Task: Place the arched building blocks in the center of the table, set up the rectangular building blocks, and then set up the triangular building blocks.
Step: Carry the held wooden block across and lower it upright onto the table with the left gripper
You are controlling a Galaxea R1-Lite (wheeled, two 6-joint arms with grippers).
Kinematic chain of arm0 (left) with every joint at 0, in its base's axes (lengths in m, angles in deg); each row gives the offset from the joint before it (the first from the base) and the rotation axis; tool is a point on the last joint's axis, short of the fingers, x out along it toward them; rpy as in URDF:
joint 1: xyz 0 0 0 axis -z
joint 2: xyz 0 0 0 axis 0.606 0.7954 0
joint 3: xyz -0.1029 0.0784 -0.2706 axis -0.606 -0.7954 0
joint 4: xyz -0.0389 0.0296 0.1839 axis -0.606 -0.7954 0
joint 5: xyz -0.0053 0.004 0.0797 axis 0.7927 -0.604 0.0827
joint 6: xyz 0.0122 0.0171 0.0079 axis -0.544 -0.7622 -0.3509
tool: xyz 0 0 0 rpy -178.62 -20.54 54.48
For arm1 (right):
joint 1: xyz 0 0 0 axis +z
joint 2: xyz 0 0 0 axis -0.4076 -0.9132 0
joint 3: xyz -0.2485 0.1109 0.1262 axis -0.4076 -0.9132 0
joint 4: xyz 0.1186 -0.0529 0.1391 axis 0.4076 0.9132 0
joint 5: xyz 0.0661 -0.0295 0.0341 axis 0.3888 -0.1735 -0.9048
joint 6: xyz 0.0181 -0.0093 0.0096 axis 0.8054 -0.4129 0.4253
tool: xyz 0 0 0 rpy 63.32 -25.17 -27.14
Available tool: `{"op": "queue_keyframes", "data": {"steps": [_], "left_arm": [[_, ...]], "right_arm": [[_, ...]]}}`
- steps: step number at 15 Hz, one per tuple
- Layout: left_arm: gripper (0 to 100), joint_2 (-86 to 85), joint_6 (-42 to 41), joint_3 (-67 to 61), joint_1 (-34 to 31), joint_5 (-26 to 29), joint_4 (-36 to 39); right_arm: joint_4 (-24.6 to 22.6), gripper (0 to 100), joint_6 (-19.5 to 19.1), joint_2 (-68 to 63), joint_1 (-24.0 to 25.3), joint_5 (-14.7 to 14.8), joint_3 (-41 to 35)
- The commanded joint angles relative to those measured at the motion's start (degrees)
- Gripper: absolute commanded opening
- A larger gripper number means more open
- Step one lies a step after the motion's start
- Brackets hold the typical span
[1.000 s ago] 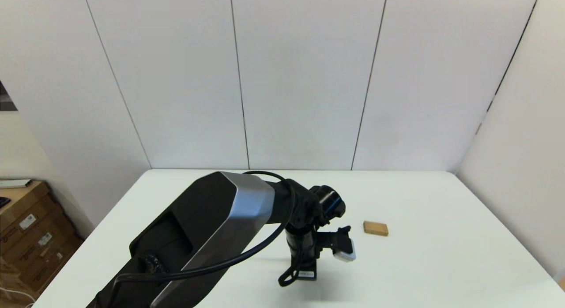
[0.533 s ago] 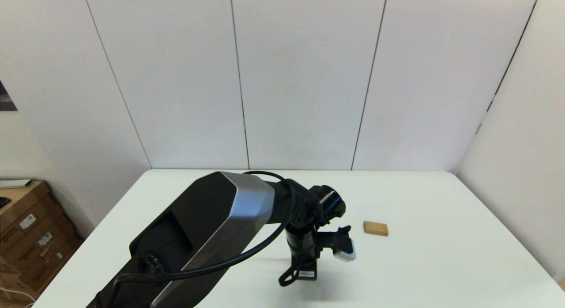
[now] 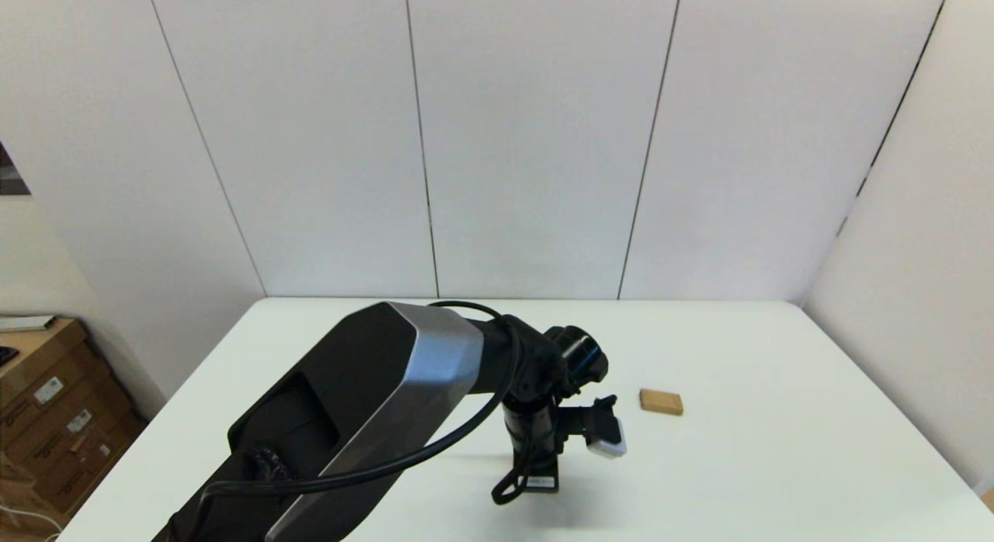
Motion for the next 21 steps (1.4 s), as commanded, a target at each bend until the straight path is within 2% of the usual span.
{"op": "queue_keyframes", "data": {"steps": [1,17,18,21], "left_arm": [[0,0.1,-0.2,0.0,0.2,0.0,-0.1],[0,0.2,0.7,0.0,0.3,0.0,-0.1],[100,0.2,0.7,0.0,0.3,0.0,-0.1],[100,0.3,0.7,0.0,0.3,0.0,-0.1]], "right_arm": [[0.0,100,0.0,0.0,-0.1,0.0,-0.1],[0.0,100,0.0,0.0,0.0,0.0,-0.1],[0.0,100,0.0,0.0,0.0,0.0,-0.1],[0.0,100,0.0,0.0,0.0,0.0,-0.1]]}}
